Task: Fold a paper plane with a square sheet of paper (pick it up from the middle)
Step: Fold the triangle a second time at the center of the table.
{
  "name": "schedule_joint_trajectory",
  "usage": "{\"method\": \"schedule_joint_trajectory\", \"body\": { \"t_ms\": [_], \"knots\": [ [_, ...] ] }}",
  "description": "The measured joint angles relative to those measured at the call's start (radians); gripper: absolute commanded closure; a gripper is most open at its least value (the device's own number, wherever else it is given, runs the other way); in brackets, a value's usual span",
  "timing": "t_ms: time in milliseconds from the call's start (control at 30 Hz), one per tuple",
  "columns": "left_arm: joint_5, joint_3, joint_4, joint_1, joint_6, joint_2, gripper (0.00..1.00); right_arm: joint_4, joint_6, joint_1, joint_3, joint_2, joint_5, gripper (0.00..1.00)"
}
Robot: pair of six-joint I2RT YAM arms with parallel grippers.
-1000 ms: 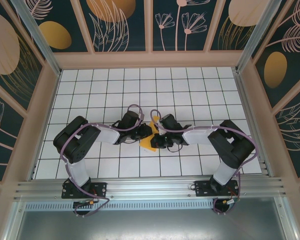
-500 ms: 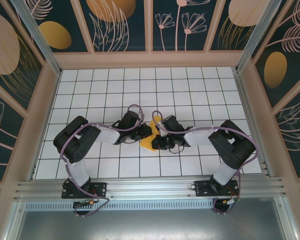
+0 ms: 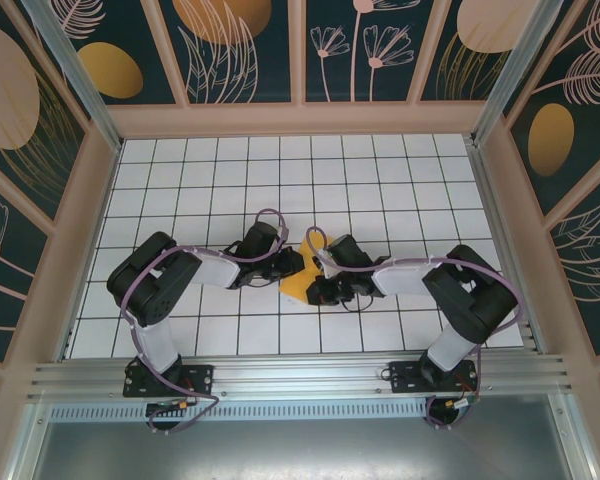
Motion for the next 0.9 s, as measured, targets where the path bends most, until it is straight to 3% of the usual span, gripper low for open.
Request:
{"method": "schedule_joint_trajectory", "body": {
  "t_ms": [533,900],
  "knots": [
    [0.0,0.001,0.0,0.0,0.002,0.0,0.86,-0.063,0.05,0.008,0.019,-0.113,0.039,0.88],
    [0.004,0.006,-0.005,0.0,0.005,0.0,0.83,-0.008,0.082,0.007,0.069,0.047,0.066,0.91]
  ]
}}
